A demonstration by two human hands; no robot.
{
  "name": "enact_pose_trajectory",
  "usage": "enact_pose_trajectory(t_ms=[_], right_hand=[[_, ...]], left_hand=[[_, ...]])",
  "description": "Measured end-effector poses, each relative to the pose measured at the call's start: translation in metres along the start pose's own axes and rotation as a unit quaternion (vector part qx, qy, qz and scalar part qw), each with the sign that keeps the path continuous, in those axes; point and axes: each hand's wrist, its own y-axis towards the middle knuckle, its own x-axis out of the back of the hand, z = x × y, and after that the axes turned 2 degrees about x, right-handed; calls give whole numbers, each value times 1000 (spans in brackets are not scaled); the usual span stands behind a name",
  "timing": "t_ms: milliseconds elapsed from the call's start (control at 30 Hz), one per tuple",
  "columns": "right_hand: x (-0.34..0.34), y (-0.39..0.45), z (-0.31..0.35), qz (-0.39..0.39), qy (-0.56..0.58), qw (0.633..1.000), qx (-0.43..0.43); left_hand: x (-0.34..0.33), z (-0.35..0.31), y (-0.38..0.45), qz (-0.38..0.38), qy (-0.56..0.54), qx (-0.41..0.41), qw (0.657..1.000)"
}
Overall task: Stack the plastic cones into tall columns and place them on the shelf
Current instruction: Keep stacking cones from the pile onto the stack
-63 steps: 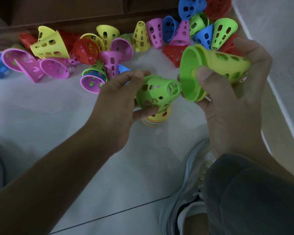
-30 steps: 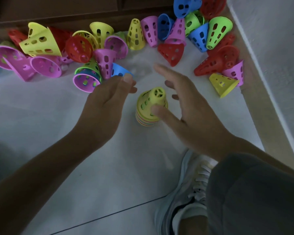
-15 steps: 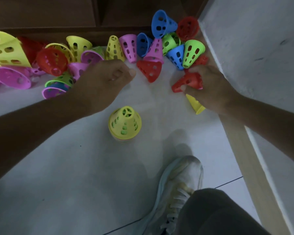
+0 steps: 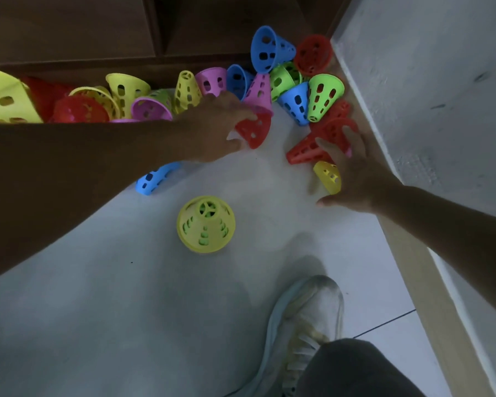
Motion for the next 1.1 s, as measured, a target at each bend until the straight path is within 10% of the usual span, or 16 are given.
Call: enact_pose_trajectory(t_ms=[467,1100], right_hand=[[-11,24,-12,-37,-59,997,46],[-4,27,-13,-72,1,996,48]], left_hand=[[-15,2,35,10,95,-72,993],[-18,0,-13,-56,-147,-34,987]])
